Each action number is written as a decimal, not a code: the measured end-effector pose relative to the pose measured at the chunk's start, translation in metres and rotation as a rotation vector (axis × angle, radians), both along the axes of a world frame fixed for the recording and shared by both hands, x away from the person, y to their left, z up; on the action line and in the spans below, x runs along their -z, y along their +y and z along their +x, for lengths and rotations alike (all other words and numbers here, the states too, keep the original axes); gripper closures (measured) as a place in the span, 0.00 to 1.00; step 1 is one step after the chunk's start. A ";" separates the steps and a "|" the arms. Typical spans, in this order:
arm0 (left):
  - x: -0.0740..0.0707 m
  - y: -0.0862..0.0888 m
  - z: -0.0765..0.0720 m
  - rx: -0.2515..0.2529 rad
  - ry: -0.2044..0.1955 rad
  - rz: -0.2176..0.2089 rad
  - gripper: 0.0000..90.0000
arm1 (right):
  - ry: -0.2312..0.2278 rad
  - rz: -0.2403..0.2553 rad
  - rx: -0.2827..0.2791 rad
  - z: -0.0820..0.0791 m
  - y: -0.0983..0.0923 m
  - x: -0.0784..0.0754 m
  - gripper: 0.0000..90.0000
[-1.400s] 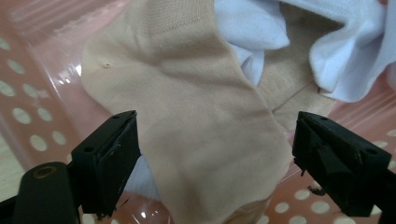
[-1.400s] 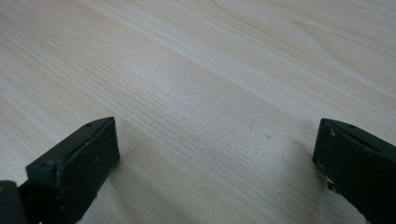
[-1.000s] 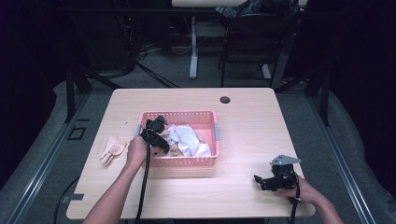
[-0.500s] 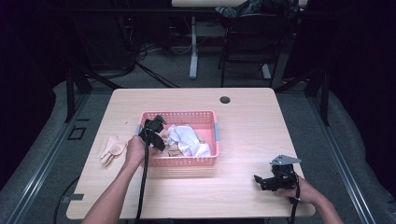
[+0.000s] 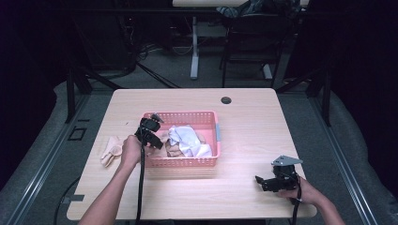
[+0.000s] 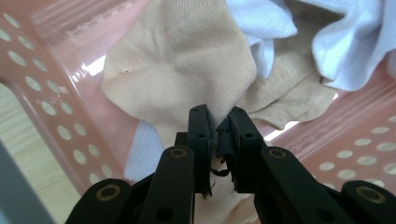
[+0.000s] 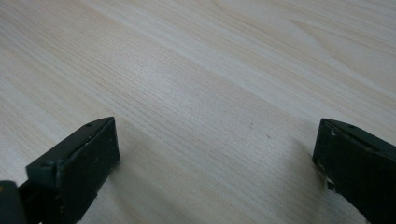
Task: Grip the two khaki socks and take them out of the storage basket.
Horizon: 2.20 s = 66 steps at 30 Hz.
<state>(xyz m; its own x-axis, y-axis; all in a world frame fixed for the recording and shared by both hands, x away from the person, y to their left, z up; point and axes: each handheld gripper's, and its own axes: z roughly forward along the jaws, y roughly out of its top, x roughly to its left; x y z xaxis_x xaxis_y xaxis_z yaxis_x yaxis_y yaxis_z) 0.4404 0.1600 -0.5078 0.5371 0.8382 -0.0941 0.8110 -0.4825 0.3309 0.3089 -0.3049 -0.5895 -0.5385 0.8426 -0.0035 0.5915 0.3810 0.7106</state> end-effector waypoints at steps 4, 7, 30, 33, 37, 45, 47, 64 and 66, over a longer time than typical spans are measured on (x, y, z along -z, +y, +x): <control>-0.003 0.004 -0.001 0.002 0.000 0.000 0.89 | 0.001 0.000 -0.002 0.000 0.000 0.000 0.00; -0.003 0.007 -0.001 0.004 0.006 0.002 0.88 | -0.001 -0.002 0.000 0.000 0.000 0.000 0.00; -0.007 0.018 -0.006 0.011 -0.029 -0.005 0.94 | 0.001 0.000 -0.001 0.000 0.000 0.000 0.00; -0.007 0.018 -0.007 0.018 -0.032 0.000 0.99 | 0.000 0.001 0.000 0.000 0.000 0.000 0.00; -0.008 0.017 -0.007 0.016 -0.040 -0.016 0.89 | 0.000 -0.003 0.001 0.000 0.000 0.000 0.00; -0.001 0.008 -0.002 0.016 -0.016 -0.035 0.69 | 0.000 0.001 0.000 0.000 0.000 0.000 0.00; 0.002 0.007 0.000 0.029 -0.014 -0.038 0.78 | 0.000 -0.002 0.001 0.000 0.000 0.000 0.00; -0.021 0.013 -0.007 0.062 -0.066 -0.015 0.97 | 0.000 0.000 -0.001 0.000 0.000 0.000 0.00; -0.023 0.015 -0.007 0.057 -0.072 -0.018 0.97 | 0.000 0.000 -0.001 0.000 0.000 0.000 0.00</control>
